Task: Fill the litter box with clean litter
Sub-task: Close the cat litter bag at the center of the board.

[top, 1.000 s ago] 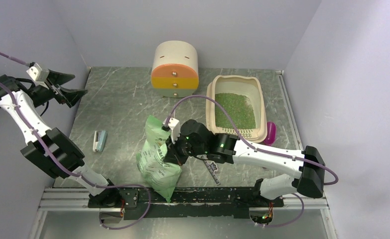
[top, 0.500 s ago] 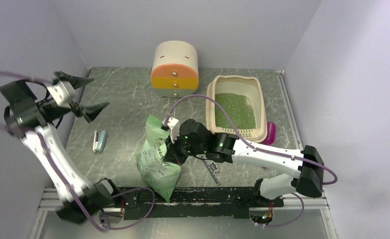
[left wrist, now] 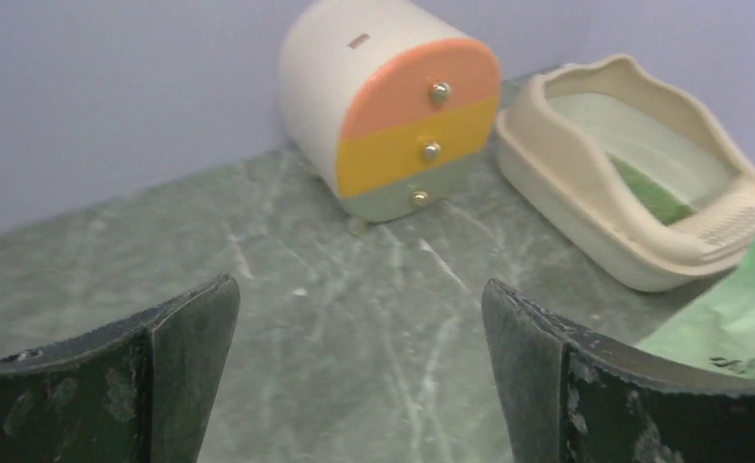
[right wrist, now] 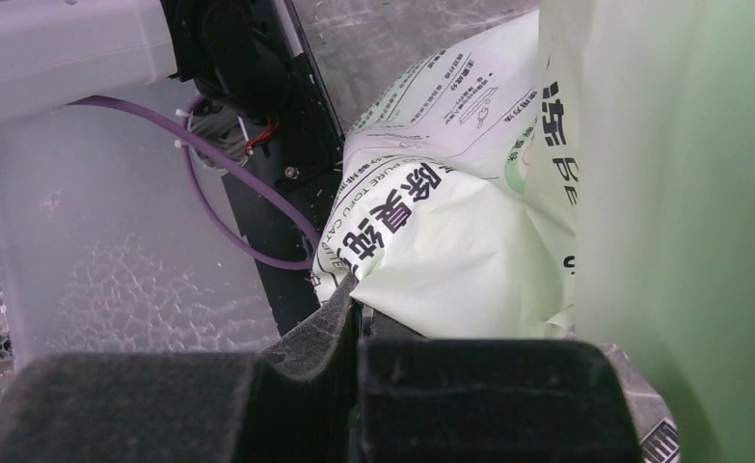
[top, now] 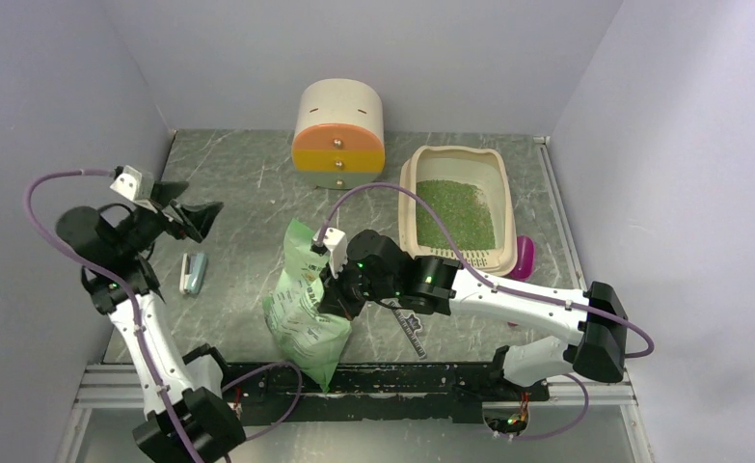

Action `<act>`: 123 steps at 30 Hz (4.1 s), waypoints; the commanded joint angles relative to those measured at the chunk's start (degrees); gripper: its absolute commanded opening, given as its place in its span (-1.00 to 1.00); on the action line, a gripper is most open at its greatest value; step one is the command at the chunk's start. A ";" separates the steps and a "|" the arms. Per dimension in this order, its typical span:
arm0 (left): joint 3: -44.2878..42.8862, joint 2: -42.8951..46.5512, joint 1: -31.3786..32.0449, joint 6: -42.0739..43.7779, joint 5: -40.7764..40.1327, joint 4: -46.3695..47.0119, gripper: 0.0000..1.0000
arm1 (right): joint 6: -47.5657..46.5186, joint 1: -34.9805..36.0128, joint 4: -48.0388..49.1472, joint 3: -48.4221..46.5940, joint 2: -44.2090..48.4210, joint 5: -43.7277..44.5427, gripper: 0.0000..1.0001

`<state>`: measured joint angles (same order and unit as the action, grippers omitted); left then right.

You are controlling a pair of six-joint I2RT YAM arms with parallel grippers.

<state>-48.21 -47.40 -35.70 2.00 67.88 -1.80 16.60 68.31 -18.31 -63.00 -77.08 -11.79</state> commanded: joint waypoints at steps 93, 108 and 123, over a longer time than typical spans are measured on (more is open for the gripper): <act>9.59 0.62 51.08 -5.63 -8.01 4.58 -0.90 | -10.14 1.44 24.60 10.45 9.17 17.30 -1.00; 15.98 12.23 51.34 -12.51 -12.67 -4.13 -0.90 | -23.58 -0.98 25.57 28.40 22.49 4.86 -0.29; 17.18 17.17 51.50 -17.03 -18.04 -9.22 -0.90 | -2.28 -2.07 24.49 30.93 30.34 13.13 -0.77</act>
<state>-28.73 -31.70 15.75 -13.02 52.84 -9.21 8.05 67.18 7.35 -32.16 -48.23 -2.20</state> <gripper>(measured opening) 0.050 0.244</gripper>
